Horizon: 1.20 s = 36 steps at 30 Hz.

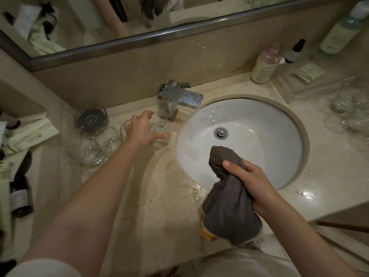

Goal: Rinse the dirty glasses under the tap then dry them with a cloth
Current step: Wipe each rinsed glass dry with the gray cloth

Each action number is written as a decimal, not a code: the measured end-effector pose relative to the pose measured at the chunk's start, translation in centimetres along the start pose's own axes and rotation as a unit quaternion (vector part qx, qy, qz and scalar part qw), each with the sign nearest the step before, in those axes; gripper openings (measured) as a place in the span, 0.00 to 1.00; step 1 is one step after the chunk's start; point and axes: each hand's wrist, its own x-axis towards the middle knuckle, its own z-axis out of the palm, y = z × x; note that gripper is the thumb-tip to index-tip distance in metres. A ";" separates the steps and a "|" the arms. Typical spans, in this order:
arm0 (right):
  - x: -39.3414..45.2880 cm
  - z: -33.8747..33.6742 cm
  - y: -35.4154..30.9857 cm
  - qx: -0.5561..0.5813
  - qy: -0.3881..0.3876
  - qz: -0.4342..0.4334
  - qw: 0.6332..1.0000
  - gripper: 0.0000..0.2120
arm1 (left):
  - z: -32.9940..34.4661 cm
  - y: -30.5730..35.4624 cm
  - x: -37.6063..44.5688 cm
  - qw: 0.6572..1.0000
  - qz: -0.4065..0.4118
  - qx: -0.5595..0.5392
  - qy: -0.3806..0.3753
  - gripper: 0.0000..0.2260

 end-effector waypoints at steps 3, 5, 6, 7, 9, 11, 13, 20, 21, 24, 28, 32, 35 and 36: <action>0.0 -0.1 0.0 0.005 0.000 -0.004 1.000 0.17 | -0.1 -0.1 -0.2 1.000 0.006 -0.009 -0.002 0.41; 0.1 -0.2 0.0 0.008 0.000 -0.006 1.000 0.18 | -0.2 -0.3 -0.2 1.000 0.010 -0.015 -0.006 0.41; 0.1 -0.2 0.1 0.007 0.000 -0.006 1.000 0.19 | -0.2 -0.3 -0.2 1.000 0.013 -0.013 -0.010 0.41; 0.2 -0.2 0.1 0.006 -0.001 -0.006 1.000 0.19 | -0.2 -0.3 -0.2 1.000 0.014 -0.010 -0.013 0.41; 0.2 -0.2 0.1 0.003 -0.002 -0.007 1.000 0.19 | -0.3 -0.5 -0.1 1.000 0.016 -0.006 -0.019 0.42; 0.2 -0.2 0.1 0.006 -0.003 -0.011 1.000 0.19 | -0.4 -0.7 0.0 1.000 0.015 -0.005 -0.027 0.43; 0.2 -0.3 0.1 0.006 -0.006 -0.014 1.000 0.19 | -0.6 -0.7 -0.1 0.999 0.008 -0.011 -0.033 0.45; 0.3 -1.5 -0.3 0.009 -0.007 -0.016 1.000 0.12 | -2.2 1.3 -3.9 0.995 0.070 0.017 0.071 0.25; 0.3 -1.8 -0.5 0.011 -0.006 -0.016 1.000 0.12 | -2.2 1.6 -4.8 0.994 0.079 0.003 0.073 0.23; 0.2 -3.4 -1.4 0.017 -0.003 -0.023 1.000 0.16 | -1.5 3.4 -7.7 0.993 0.100 -0.017 0.063 0.22; -0.1 -7.5 -3.1 0.037 0.002 -0.042 0.998 0.13 | 0.6 7.5 -10.8 0.993 0.115 -0.013 0.033 0.24; -0.8 -13.7 -5.1 0.070 0.019 -0.052 0.996 0.15 | 4.2 13.7 -12.5 0.992 0.118 -0.044 0.005 0.22; -1.4 -19.2 -6.6 0.083 0.045 -0.055 0.994 0.15 | 7.6 18.9 -12.7 0.990 0.121 -0.075 -0.023 0.21; -1.6 -21.1 -7.1 0.087 0.055 -0.058 0.993 0.16 | 8.8 20.7 -12.6 0.988 0.123 -0.084 -0.029 0.21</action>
